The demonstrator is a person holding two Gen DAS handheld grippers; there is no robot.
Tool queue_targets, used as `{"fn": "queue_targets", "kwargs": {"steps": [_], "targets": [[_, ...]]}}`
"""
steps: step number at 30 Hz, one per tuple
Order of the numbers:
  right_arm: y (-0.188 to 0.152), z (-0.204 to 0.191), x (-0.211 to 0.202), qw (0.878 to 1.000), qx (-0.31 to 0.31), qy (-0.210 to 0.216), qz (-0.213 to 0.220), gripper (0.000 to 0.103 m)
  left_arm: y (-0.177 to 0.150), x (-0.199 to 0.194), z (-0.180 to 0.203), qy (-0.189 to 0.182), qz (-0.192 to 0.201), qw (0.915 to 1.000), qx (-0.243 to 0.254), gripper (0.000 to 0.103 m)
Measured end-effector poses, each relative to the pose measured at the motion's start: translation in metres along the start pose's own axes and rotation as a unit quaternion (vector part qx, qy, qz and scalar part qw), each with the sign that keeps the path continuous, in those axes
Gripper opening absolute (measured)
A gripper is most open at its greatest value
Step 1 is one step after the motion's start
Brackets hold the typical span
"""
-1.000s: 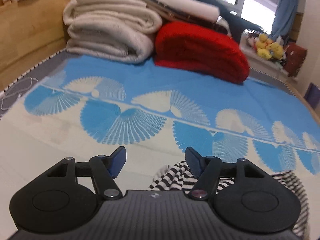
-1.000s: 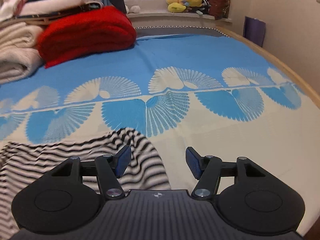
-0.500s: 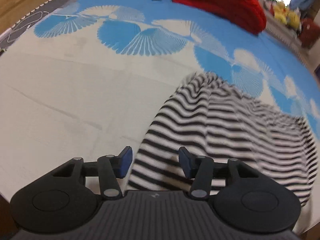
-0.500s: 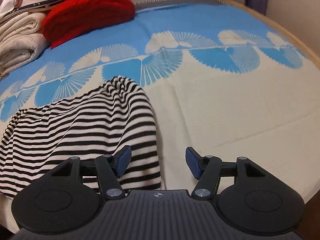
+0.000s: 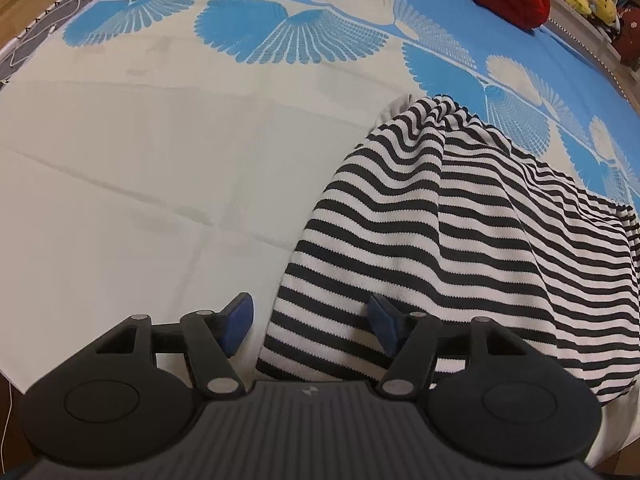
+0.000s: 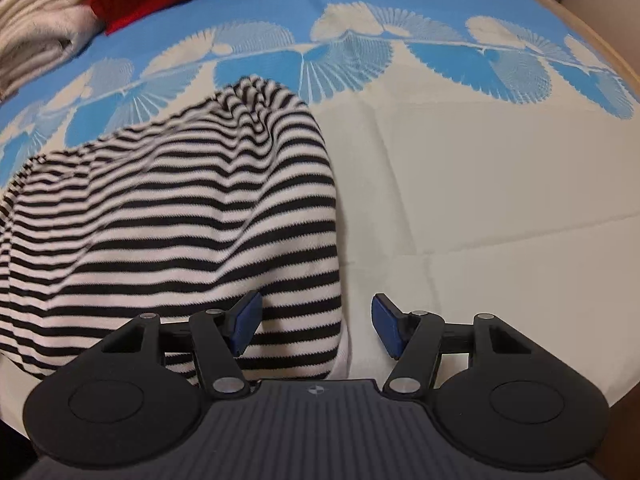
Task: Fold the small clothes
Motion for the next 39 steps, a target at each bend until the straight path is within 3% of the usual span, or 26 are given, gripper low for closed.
{"fn": "queue_targets", "kwargs": {"steps": [3,5,7,9,10,12,16,21,23,25,26,29,31,33,36,39], "targets": [[-0.002,-0.001,0.006,1.0,-0.001,-0.001,-0.012,0.059,0.001,0.006,0.001,-0.002,-0.008,1.0,0.0,0.069],[-0.003,-0.003,0.009,1.0,-0.005,0.006,-0.018,0.048,0.001,0.009,0.0,-0.004,-0.016,0.9999,-0.002,0.069],[-0.004,-0.006,0.01,1.0,-0.012,0.013,-0.023,0.022,0.0,0.013,-0.002,-0.005,-0.023,0.9997,-0.003,0.069],[-0.004,-0.007,0.01,1.0,-0.018,0.009,-0.021,0.004,0.0,0.014,-0.005,-0.009,-0.028,0.9996,-0.001,0.068],[-0.004,-0.006,0.009,1.0,-0.014,0.008,-0.019,0.003,0.0,0.014,-0.008,-0.01,-0.03,0.9995,0.001,0.068],[-0.003,0.0,0.008,1.0,-0.003,0.011,-0.014,0.002,0.002,0.015,-0.015,-0.006,-0.03,0.9995,0.0,0.058],[-0.004,0.012,0.005,1.0,0.02,-0.002,-0.014,0.002,0.008,0.015,-0.035,0.004,-0.033,0.9993,-0.018,0.057],[-0.004,0.019,0.003,0.999,0.033,-0.001,-0.016,0.004,0.01,0.012,-0.053,-0.061,-0.044,0.9944,-0.074,0.061],[-0.004,0.023,0.004,0.998,0.051,0.014,-0.023,0.013,0.008,0.016,-0.052,-0.062,-0.057,0.9939,-0.072,0.061],[-0.006,0.023,0.008,0.997,0.059,0.028,-0.037,0.044,0.006,0.02,-0.047,-0.046,-0.064,0.9954,-0.054,0.061],[-0.007,0.021,0.01,0.997,0.053,0.028,-0.043,0.046,0.005,0.022,-0.045,-0.042,-0.067,0.9958,-0.046,0.061],[-0.013,0.01,0.018,0.997,0.022,0.03,-0.067,0.046,0.001,0.027,-0.034,-0.049,-0.075,0.9956,-0.026,0.06],[-0.016,0.004,0.021,0.996,0.005,0.032,-0.079,0.046,-0.002,0.027,-0.024,-0.047,-0.073,0.9962,0.006,0.048],[-0.017,-0.002,0.022,0.996,-0.012,0.036,-0.083,0.04,-0.002,0.027,-0.015,-0.042,-0.066,0.9961,0.04,0.001],[-0.017,-0.003,0.02,0.996,-0.024,0.046,-0.077,0.018,0.003,0.01,-0.022,-0.036,-0.02,0.9981,0.046,0.001],[-0.011,0.008,0.004,0.997,-0.005,0.069,-0.046,0.012,0.005,-0.01,-0.046,-0.042,0.015,0.9989,0.013,0.001]]}}
Point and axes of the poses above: each gripper's, at about its wrist camera, not at the fingertips, and x roughly the way its jaws point, z to its right, y to its top, the point moved 1 cm from there along x, roughly the way its jaws point, and after that the axes turned 5 degrees about z, right-handed, at the moved point
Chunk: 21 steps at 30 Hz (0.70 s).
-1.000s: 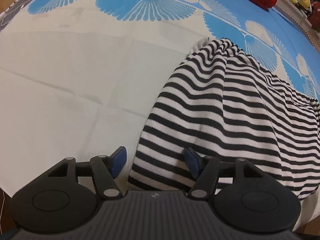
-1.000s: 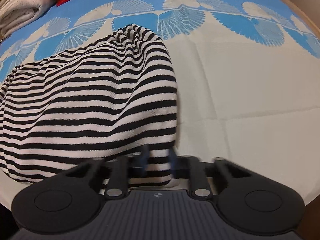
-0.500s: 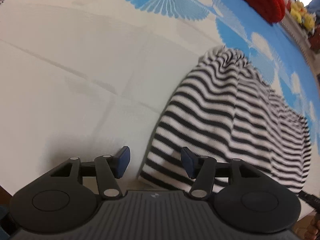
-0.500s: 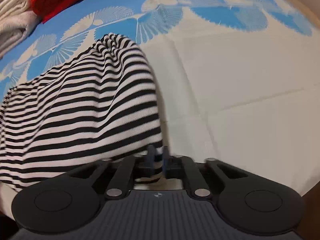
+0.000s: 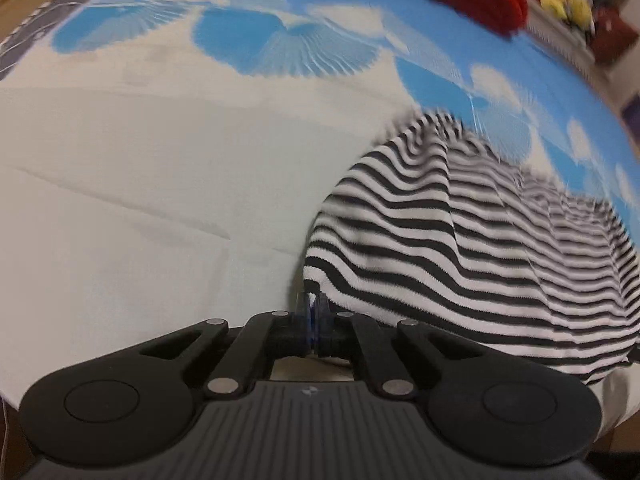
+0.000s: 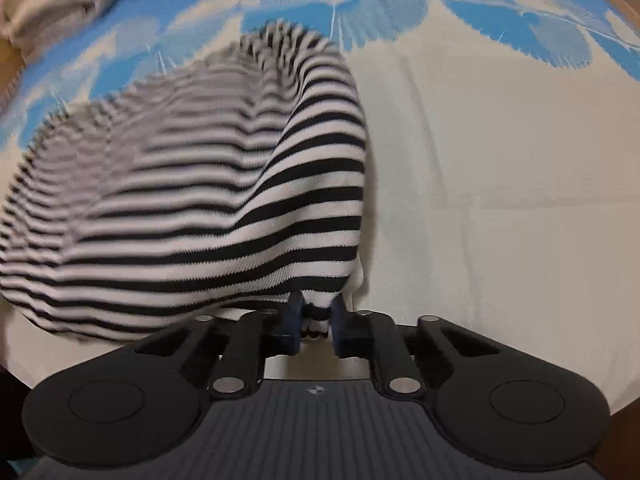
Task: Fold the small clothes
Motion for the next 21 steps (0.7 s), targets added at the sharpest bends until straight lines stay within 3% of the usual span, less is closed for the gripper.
{"fn": "queue_targets", "kwargs": {"steps": [4,6,7,9,10,11,12,14,16,19,21], "targets": [[-0.001,0.024,-0.028,0.998,0.044,0.036,0.041,0.011,-0.014,0.012,-0.003,0.009,-0.051,0.9977,0.044,0.001],[-0.007,0.028,-0.023,0.999,0.036,0.023,0.014,0.008,-0.019,0.017,-0.001,0.013,-0.068,0.9957,0.062,0.001],[-0.011,0.027,-0.016,1.0,0.019,0.0,-0.007,0.0,-0.02,0.017,-0.001,0.02,-0.069,0.9953,0.065,0.003],[-0.019,0.027,-0.004,0.996,-0.02,-0.077,-0.038,0.0,-0.016,0.013,-0.001,0.035,-0.053,0.9962,0.06,0.01],[-0.02,0.032,-0.002,0.995,-0.016,-0.09,-0.043,0.0,-0.012,0.008,0.0,0.03,-0.038,0.9974,0.053,0.017],[-0.019,0.036,-0.005,0.996,-0.003,-0.084,-0.038,0.0,-0.009,0.002,0.003,0.018,-0.019,0.9986,0.045,0.032],[-0.016,0.039,-0.011,0.997,0.011,-0.069,-0.018,0.001,-0.005,-0.004,0.007,0.001,0.001,0.9993,0.038,0.039],[-0.009,0.038,-0.028,0.998,0.027,-0.044,0.036,0.001,-0.001,-0.008,0.017,-0.033,0.02,0.9986,0.037,0.04],[-0.004,0.032,-0.037,0.997,0.03,-0.016,0.069,0.014,-0.001,-0.004,0.034,-0.062,0.011,0.9969,0.047,0.04],[0.002,0.014,-0.038,0.996,0.017,0.024,0.084,0.036,-0.005,0.007,0.063,-0.074,-0.009,0.9939,0.081,0.041],[0.004,-0.001,-0.03,0.996,-0.011,0.029,0.078,0.037,-0.011,0.02,0.076,-0.069,-0.025,0.9923,0.1,0.054]]}}
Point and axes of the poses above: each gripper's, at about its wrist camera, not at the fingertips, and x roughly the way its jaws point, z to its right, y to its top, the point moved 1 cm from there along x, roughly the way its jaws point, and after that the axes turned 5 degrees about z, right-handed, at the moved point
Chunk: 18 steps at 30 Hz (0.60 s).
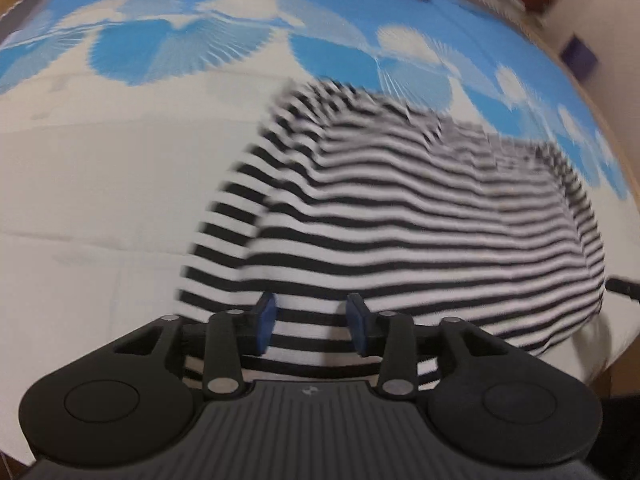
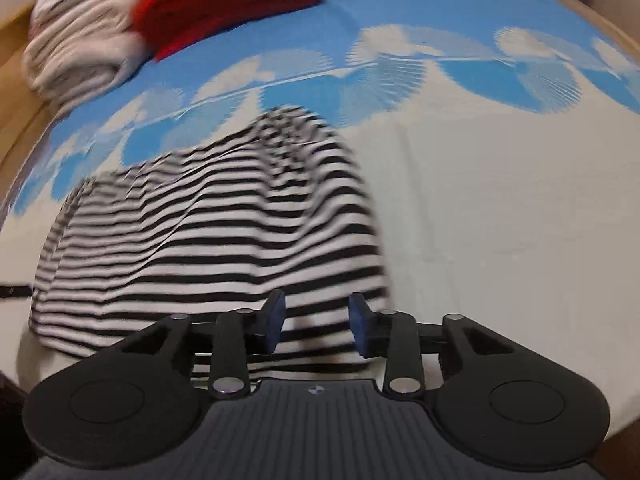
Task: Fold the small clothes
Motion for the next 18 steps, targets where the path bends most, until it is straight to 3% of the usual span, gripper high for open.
{"fn": "queue_targets", "kwargs": {"steps": [2,6,10,13,18], "targets": [[-0.003,-0.01,0.011,0.999,-0.026,-0.011,-0.02,0.04,-0.004,0.019,0.009,0.034,-0.031,0.9988,0.014,0.058],[-0.02,-0.016,0.05,0.985,-0.078,-0.106,-0.115,0.046,-0.004,0.029,0.019,0.072,-0.04,0.9965,0.008,0.06],[-0.008,-0.017,0.046,0.989,-0.062,-0.108,-0.085,0.047,-0.003,0.011,0.022,0.078,-0.01,0.9967,-0.017,0.061],[0.001,-0.019,0.035,0.992,-0.055,-0.11,-0.04,0.047,-0.004,-0.001,0.019,0.068,0.001,0.9964,-0.05,0.061],[0.017,-0.019,0.024,0.992,-0.036,-0.117,0.019,0.047,-0.006,-0.007,-0.002,0.034,-0.008,0.9914,-0.126,0.061]]}}
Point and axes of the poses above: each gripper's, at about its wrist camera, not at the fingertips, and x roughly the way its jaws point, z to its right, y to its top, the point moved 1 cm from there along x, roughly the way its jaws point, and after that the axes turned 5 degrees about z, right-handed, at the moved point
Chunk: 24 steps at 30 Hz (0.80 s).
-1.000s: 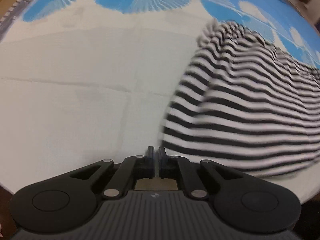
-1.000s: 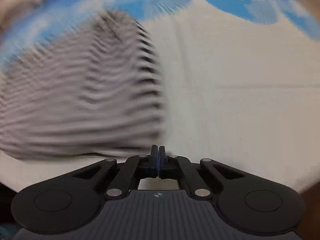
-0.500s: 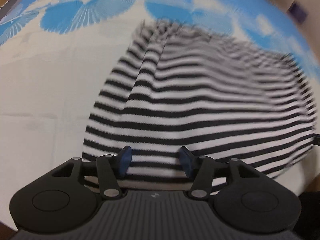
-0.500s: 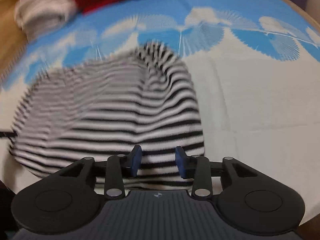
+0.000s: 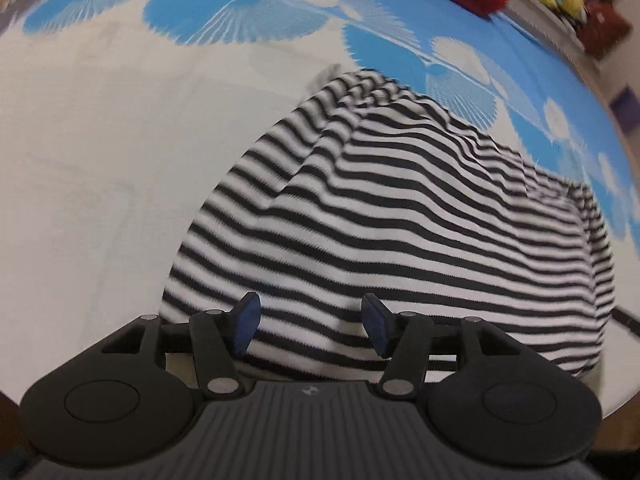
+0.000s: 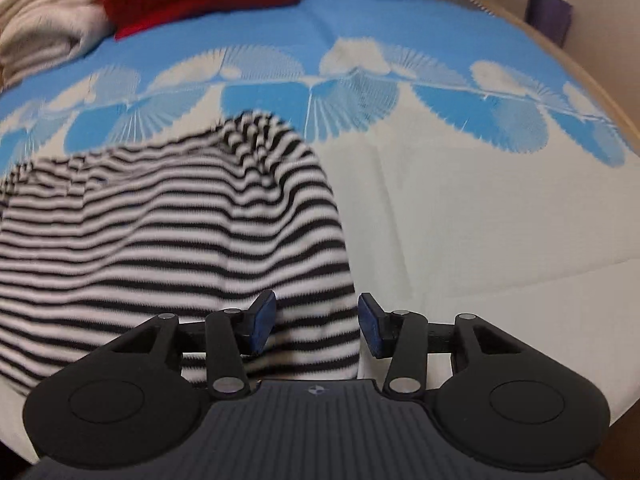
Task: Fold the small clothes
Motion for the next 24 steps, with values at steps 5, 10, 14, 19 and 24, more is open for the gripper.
{"fn": "queue_targets", "kwargs": {"steps": [5,10,14,19,24], "targets": [[0.003,-0.009,-0.005,1.0,0.004,0.0,0.013,0.047,-0.003,0.006,-0.036,-0.007,-0.049,0.9956,-0.08,0.061],[0.005,-0.02,-0.007,1.0,-0.002,0.006,0.025,0.047,-0.003,0.012,-0.064,-0.01,-0.071,0.989,-0.13,0.065],[0.003,-0.019,-0.01,1.0,0.002,0.003,0.029,0.047,0.0,0.015,-0.078,-0.01,-0.074,0.9831,-0.167,0.065],[0.002,-0.009,-0.013,0.999,0.014,-0.003,0.032,0.047,0.0,0.007,-0.079,0.028,-0.053,0.9832,-0.172,0.065],[-0.001,0.002,-0.015,0.999,0.021,-0.008,0.031,0.047,-0.001,0.003,-0.085,0.035,-0.053,0.9792,-0.193,0.068]]}}
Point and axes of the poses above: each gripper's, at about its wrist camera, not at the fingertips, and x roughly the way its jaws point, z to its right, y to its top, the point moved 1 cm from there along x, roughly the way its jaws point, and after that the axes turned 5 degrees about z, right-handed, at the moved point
